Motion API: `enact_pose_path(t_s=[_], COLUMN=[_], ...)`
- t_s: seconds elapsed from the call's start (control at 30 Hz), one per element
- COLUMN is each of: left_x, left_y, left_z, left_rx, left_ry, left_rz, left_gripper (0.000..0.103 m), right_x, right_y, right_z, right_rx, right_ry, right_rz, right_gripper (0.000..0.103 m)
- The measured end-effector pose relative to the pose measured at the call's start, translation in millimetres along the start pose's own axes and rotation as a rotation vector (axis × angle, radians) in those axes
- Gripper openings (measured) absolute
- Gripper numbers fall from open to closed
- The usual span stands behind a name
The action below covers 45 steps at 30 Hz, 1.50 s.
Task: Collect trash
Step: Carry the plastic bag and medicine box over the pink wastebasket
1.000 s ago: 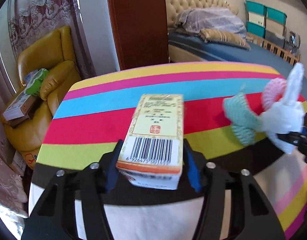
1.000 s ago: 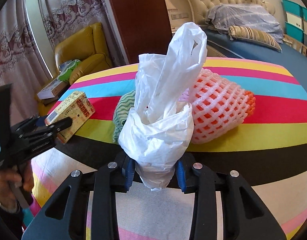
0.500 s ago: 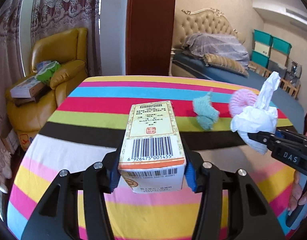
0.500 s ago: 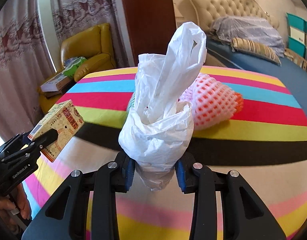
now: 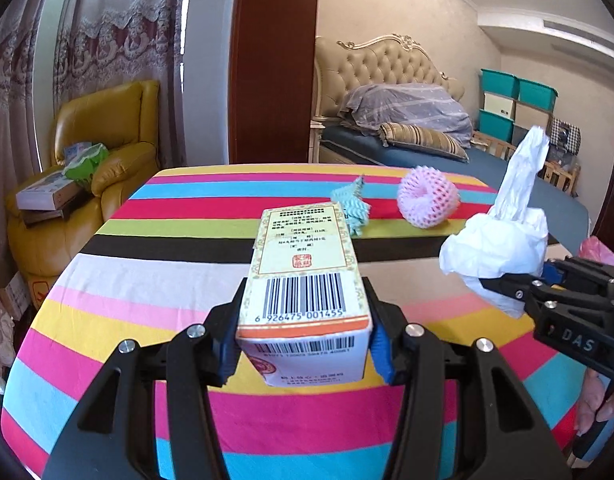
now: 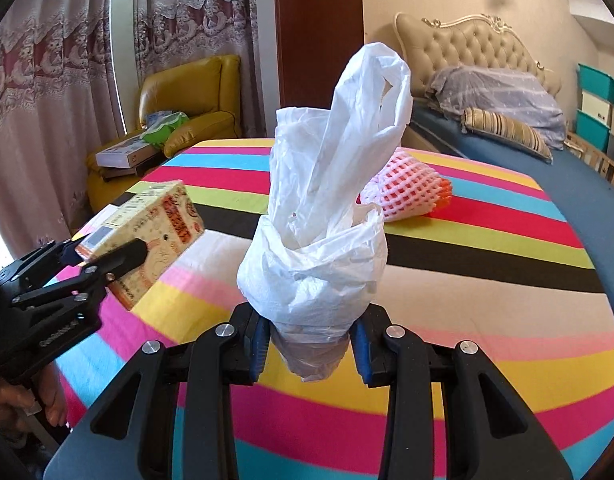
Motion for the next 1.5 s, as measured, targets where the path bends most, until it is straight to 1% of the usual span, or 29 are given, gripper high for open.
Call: enact_pose_path(t_s=[0.2,0.4,0.63,0.93,1.3,1.5], left_x=[9,14,23,34,43,44], left_y=[13,14,11,4,-13,-23], left_z=[23,31,43,61,95,130], left_rx=[-0.05,-0.075,-0.11,-0.152,-0.211,-0.27], left_ry=[0.008,0.004,-0.003,0.012,0.066,0.112], left_rz=[0.011,0.03,0.059,0.093,0.119,0.132], left_gripper=[0.051,0.051,0.051,0.051,0.051,0.051], right_x=[16,24,36,56,78,91], right_y=[18,30,30,31,35,39], right_z=[5,13,19,31,53,75], right_rx=[-0.013,-0.038,-0.056,-0.066,-0.113,-0.159], right_ry=[0.009,0.013,0.024,0.047,0.079,0.115], right_rz=[0.016,0.026,0.063,0.107,0.153,0.177], right_gripper=[0.034,0.034,0.034,0.034,0.034,0.034])
Point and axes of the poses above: each gripper's, at about its wrist camera, not at the fingertips, and x roughly against the way its jaws point, z to its right, y to its underside, the point moved 5 cm from there along -x, roughly the way its jaws point, and after that the axes turned 10 degrees about -z, right-handed, at the moved point
